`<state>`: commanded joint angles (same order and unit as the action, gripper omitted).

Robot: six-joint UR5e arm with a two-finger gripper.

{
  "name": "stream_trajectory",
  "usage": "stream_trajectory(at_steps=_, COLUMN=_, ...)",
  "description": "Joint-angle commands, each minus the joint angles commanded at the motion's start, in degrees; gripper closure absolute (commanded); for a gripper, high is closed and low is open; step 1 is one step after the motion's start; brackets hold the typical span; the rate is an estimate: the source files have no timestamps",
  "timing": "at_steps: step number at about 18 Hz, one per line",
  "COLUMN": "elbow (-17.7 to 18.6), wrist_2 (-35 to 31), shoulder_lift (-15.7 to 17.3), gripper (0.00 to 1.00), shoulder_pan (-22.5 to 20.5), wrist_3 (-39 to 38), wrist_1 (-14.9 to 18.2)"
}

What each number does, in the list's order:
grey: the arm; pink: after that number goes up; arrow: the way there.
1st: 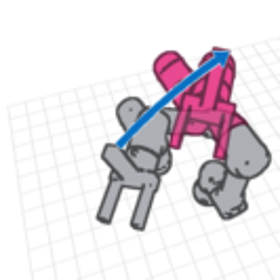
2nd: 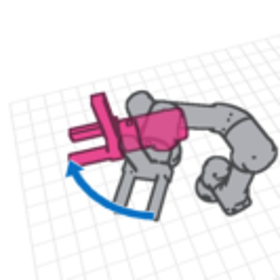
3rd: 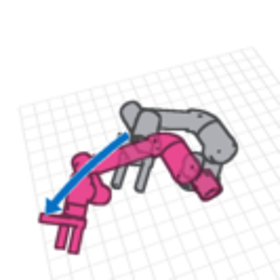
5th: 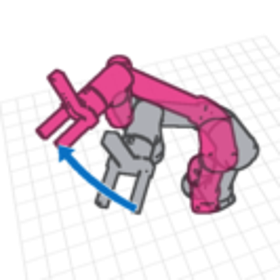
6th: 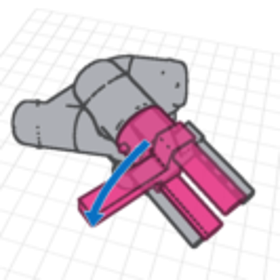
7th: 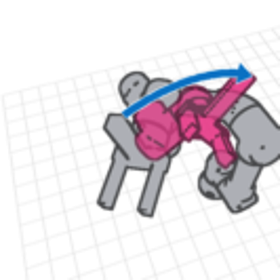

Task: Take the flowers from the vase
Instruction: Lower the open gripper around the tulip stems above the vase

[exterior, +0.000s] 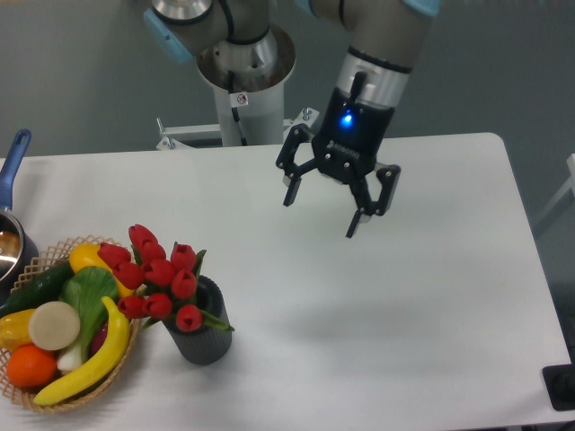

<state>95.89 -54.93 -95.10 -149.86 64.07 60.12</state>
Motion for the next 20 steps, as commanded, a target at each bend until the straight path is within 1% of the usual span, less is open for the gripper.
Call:
stream_trajectory(at_steps=3, elbow=1.4, wrist_2=1.3, shoulder_lift=0.0, gripper=0.00, shoulder_pan=1.2, wrist_3=1.1, wrist_1=-0.3)
stream_trajectory(at_steps=10, elbow=4.3, wrist_2=1.7, shoulder_lift=-0.2, gripper=0.00, shoulder_pan=3.3, wrist_3=10.6, wrist_1=-0.3)
stream_trajectory(at_steps=11, elbow=5.3, wrist_2=1.6, shoulder_lift=-0.2, gripper=0.00, shoulder_pan=3.6, wrist_3=12.0, wrist_1=-0.3)
stream_trajectory(at_steps=13, elbow=8.8, wrist_2=1.8, shoulder_lift=0.3, gripper=0.00, shoulder_pan=3.6, wrist_3=14.9, wrist_1=-0.4)
stream_trajectory(at_steps=14, elbow=9.7, wrist_2=2.5, shoulder_lift=0.4, gripper=0.00, shoulder_pan=3.6, wrist_3=16.1, wrist_1=-0.3)
stream_trajectory(at_steps=16, elbow=10.3, wrist_2=5.3, shoulder_lift=0.2, gripper=0.00, shoulder_pan=4.0, wrist_3=15.9, wrist_1=-0.2)
stream_trajectory(at_steps=18, elbow=10.3, wrist_2=8.2, shoulder_lift=-0.8, gripper=0.00, shoulder_pan=4.2, wrist_3=15.1, wrist_1=-0.5)
stream_trajectory(at_steps=19, elbow=10.3, wrist_2=10.8, shoulder_lift=-1.3, gripper=0.00, shoulder_pan=4.1, wrist_3=13.9, wrist_1=-1.4)
stream_trajectory(at_steps=20, elbow=10.3, wrist_2=15.1, shoulder_lift=-1.8, gripper=0.00, shoulder_pan=4.1, wrist_3=10.9, wrist_1=-2.5)
